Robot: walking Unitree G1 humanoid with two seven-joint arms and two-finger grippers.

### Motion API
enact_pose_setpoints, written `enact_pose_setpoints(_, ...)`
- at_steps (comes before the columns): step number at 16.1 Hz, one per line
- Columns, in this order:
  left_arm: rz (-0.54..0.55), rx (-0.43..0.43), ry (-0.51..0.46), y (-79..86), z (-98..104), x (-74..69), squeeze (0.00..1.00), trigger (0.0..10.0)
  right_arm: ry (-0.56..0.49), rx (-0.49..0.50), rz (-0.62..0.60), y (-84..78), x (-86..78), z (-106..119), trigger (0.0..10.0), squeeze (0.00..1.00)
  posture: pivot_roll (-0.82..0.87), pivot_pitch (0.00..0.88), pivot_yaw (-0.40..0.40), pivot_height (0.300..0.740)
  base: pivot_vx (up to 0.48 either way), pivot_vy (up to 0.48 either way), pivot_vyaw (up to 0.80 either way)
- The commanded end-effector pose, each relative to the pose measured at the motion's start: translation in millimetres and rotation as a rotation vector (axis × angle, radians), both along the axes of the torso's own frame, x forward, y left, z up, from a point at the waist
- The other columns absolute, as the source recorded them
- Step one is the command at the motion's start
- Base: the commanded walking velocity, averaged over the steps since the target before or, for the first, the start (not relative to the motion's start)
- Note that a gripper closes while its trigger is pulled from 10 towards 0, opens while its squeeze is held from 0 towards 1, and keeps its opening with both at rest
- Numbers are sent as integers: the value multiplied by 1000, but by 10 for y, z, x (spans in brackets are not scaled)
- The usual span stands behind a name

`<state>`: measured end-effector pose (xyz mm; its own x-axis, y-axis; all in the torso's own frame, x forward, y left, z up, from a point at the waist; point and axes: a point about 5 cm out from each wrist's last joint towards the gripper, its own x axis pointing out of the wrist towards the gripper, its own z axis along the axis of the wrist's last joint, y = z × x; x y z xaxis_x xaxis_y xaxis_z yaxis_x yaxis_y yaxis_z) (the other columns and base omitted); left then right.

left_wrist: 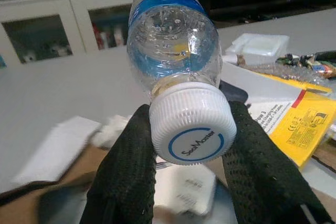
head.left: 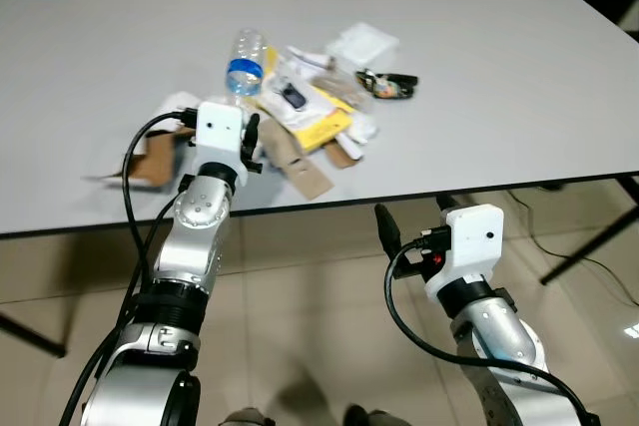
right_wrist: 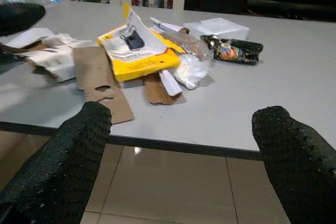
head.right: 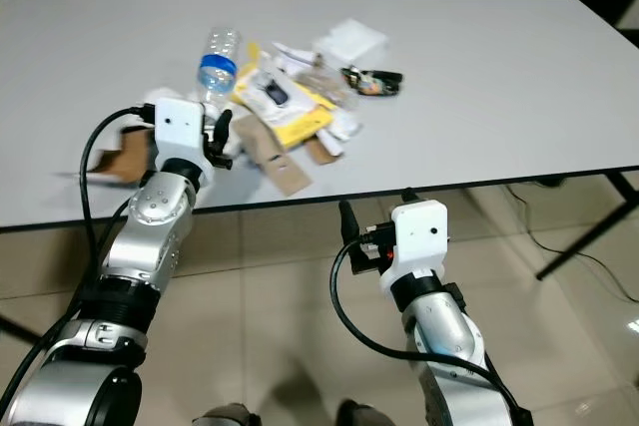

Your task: Picking trash to rubbish bin

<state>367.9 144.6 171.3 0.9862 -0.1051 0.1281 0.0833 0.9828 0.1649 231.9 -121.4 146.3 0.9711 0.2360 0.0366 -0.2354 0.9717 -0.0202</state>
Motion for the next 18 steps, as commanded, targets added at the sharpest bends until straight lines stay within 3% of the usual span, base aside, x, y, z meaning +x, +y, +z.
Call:
enact_pose_setpoints(1,-6,7,8,8,0,13,0,10000,0,7,-10,-18,-6,3,10000,0,184,119,-35,740,0,480,0)
enact_pose_setpoints(9,-26,82,23,24,0,49,0,10000,-18,-1,-31,-25,-1,31,10000,0,178,119,-23,740,0,465,0)
enact_pose_setpoints(11,-36,92,23,27,-3,53,0,10000,-22,-5,-35,-17,5,36,10000,0,180,118,-19,740,441,0,0)
enact_pose_setpoints(18,-84,87,7,-13,10,39,0,10000,-37,-45,-82,-44,35,48,10000,0,184,126,-18,740,0,0,0)
